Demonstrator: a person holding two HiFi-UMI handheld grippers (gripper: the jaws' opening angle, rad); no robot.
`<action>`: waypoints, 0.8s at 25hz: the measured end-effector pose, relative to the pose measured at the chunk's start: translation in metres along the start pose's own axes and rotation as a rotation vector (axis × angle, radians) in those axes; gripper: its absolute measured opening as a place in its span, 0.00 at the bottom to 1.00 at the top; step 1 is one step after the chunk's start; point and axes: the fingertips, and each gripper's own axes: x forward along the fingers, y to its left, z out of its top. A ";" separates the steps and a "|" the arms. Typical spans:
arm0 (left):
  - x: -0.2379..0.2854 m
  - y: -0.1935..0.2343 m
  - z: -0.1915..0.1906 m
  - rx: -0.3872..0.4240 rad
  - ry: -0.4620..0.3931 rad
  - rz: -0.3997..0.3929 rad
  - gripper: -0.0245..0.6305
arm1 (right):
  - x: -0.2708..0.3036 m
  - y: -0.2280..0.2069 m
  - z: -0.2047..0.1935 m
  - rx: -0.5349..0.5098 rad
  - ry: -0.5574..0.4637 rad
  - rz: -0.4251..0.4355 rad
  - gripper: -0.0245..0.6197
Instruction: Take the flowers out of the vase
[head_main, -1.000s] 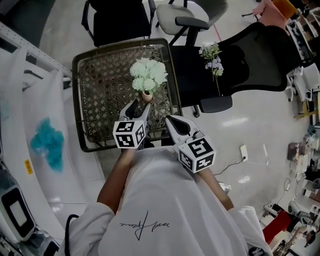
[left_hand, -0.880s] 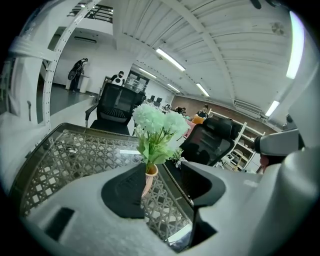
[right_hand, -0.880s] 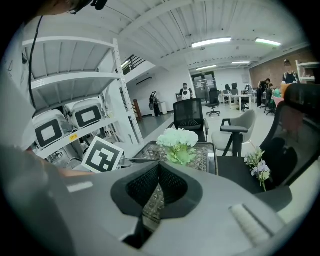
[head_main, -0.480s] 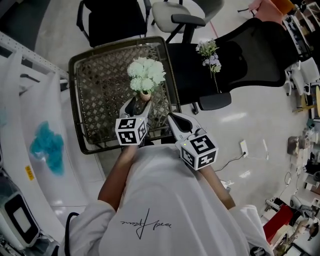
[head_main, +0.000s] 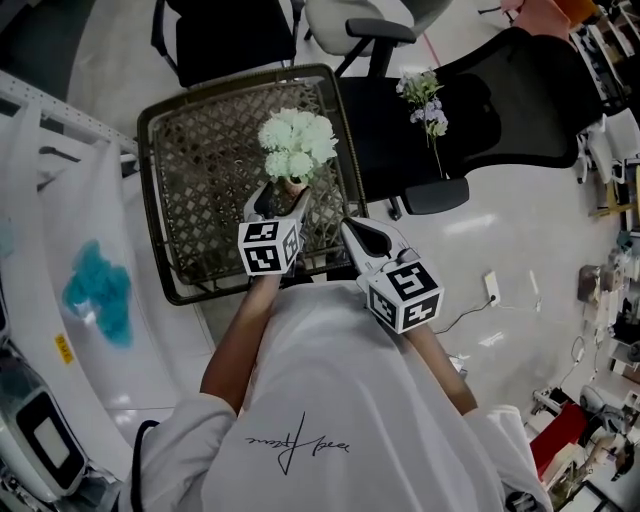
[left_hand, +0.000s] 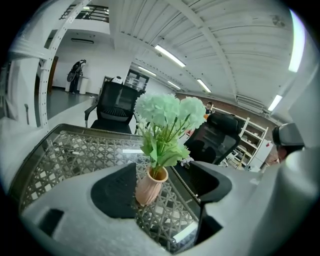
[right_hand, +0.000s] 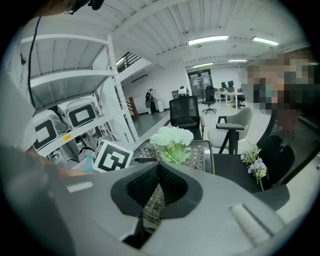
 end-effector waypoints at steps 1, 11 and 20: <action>0.002 0.001 0.000 0.005 0.002 -0.001 0.54 | 0.002 0.000 0.000 0.000 0.003 0.003 0.05; 0.024 0.002 -0.003 0.014 0.013 -0.013 0.58 | 0.006 -0.008 -0.003 0.003 0.024 -0.002 0.05; 0.041 0.004 -0.006 0.019 0.038 -0.011 0.58 | 0.003 -0.023 -0.008 0.030 0.035 -0.034 0.05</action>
